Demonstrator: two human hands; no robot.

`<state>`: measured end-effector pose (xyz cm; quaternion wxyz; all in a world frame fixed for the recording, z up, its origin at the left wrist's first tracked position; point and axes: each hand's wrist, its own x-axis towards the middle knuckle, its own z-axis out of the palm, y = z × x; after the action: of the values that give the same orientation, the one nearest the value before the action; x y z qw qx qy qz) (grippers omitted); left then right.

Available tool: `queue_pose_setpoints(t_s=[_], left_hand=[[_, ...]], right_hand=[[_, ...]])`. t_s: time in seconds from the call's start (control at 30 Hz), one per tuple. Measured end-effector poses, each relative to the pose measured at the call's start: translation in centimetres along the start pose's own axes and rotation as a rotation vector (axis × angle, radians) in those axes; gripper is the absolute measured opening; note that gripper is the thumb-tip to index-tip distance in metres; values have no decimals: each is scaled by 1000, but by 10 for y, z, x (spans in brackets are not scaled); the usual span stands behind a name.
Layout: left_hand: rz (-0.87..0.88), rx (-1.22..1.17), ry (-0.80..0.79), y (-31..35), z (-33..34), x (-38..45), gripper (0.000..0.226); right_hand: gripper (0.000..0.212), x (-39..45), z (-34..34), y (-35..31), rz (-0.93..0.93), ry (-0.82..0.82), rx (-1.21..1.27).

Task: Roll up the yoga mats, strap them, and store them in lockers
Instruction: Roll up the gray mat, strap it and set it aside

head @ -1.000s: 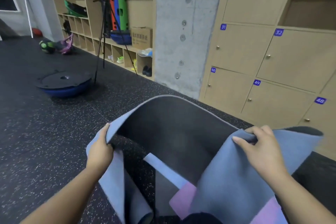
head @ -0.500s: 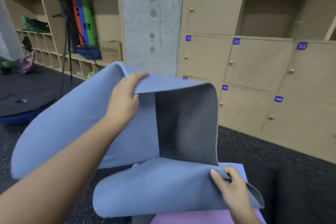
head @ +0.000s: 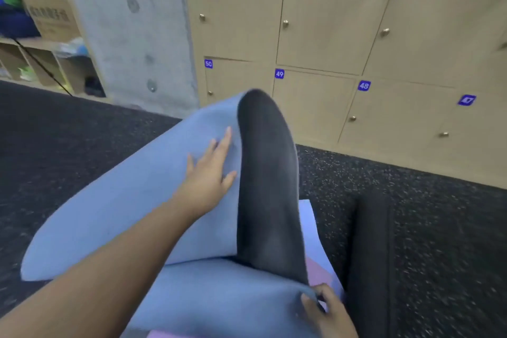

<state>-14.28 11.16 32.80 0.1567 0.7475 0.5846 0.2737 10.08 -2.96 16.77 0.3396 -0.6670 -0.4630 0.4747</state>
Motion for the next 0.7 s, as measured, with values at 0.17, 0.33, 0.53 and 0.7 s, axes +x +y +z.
queue_pose_setpoints(t_s=[0.17,0.33,0.53,0.7], left_hand=[[-86,195,-279,-41,113,7,72],[-129,171,-314,-69,181,-9,82],[-70,251,-461,-113,237,-52,97],[2,367,-738,-138,244,-68,109]], right_hand=[[29,38,-19,18,46,7,86],[38,65,-26,55,119,139,122],[96,82,-9,100,164,284,-238],[85,81,18,111,38,33,-572]])
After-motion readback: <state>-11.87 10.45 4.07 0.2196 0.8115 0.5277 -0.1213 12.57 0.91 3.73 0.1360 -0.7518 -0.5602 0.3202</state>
